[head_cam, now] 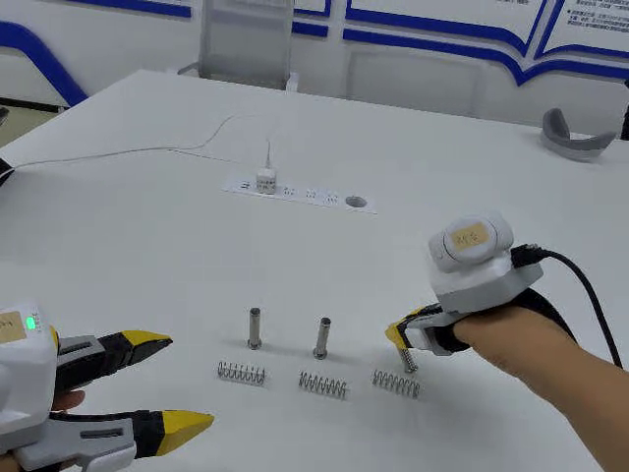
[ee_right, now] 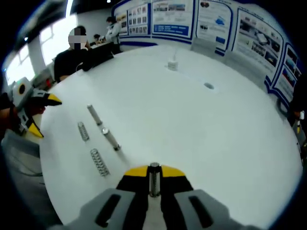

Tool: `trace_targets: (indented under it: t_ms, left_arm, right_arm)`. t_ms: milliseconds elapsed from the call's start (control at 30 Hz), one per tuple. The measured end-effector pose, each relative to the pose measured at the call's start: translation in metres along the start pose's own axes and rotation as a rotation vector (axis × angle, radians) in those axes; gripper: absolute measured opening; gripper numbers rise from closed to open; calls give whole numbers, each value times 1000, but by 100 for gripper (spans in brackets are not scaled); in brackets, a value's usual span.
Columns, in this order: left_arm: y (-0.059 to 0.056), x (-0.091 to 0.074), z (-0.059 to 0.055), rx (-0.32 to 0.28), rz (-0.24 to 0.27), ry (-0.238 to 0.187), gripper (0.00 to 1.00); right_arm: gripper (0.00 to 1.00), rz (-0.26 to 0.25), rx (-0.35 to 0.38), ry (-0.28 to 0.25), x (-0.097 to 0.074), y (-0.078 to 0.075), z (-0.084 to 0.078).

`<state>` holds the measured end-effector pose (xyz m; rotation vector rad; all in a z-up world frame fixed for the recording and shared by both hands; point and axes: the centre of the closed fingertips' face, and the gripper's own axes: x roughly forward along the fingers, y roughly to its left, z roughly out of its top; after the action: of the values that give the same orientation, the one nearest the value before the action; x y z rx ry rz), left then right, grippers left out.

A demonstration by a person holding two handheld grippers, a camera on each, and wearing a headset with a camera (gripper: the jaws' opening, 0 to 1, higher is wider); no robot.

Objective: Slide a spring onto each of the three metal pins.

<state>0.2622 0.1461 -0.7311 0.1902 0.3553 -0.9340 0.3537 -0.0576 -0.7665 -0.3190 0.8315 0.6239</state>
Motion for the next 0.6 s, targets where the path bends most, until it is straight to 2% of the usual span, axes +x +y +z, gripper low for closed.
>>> trace_targets:
  t_ms: [300,600]
  left_arm:
    - [-4,-1,6,12,2,-3,58]
    - [-6,-3,9,19,3,-7,58]
  right_arm:
    - [9,7,-7,-27,-7,3,2]
    - [9,10,9,-42,-12,5,-4]
